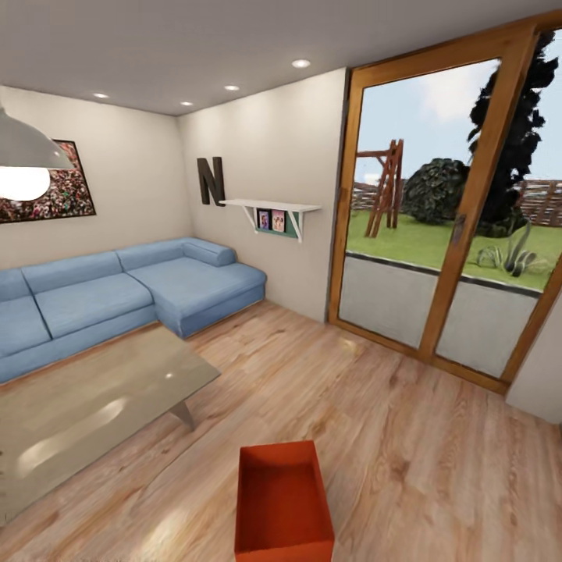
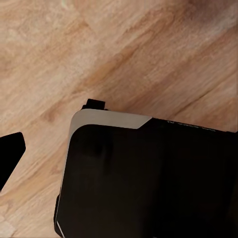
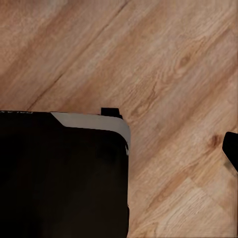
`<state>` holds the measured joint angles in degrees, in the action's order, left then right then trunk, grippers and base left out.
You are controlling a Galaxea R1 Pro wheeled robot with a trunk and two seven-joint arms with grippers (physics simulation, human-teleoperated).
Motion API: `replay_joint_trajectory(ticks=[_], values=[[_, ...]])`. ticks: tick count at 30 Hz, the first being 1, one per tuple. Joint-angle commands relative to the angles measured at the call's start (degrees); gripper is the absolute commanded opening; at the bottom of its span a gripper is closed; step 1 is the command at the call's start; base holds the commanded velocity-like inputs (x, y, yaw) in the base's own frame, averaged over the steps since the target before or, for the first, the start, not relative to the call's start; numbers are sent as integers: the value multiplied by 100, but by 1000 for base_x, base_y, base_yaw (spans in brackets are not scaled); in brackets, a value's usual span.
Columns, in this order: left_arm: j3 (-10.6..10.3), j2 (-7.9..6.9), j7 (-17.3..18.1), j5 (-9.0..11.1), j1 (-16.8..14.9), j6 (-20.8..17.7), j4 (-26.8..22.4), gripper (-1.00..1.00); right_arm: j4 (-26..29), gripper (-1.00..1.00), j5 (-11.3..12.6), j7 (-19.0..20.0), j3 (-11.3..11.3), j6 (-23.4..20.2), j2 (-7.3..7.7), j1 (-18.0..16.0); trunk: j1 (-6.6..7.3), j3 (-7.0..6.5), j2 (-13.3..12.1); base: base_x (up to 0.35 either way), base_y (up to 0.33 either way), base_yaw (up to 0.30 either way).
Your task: Move the two storage containers from the living room to the garage. In the garage, place one container on the floor and stack the other container on top of it (either order is fine).
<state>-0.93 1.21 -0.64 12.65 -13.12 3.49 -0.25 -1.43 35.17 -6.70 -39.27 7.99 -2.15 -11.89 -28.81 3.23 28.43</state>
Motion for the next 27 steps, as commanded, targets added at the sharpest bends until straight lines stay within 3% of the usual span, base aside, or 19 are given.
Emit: replay_joint_trajectory(ticks=[1,14,22,27], values=[[-13,2,-7,35,-7,20,7,100,-15,100,42,-6,-45,27,-4,-6,-5,11,10,201,0,274],[-13,2,-7,35,-7,22,7,100,-15,100,48,-6,-45,28,1,-6,-5,11,10,191,0,250],[-13,3,-7,35,-7,26,7,100,-15,100,68,-6,-42,27,17,-6,-5,11,10,168,0,26],[-13,5,-7,35,-7,27,7,100,-15,100,91,5,-37,27,15,-6,-5,11,10,27,0,-193]])
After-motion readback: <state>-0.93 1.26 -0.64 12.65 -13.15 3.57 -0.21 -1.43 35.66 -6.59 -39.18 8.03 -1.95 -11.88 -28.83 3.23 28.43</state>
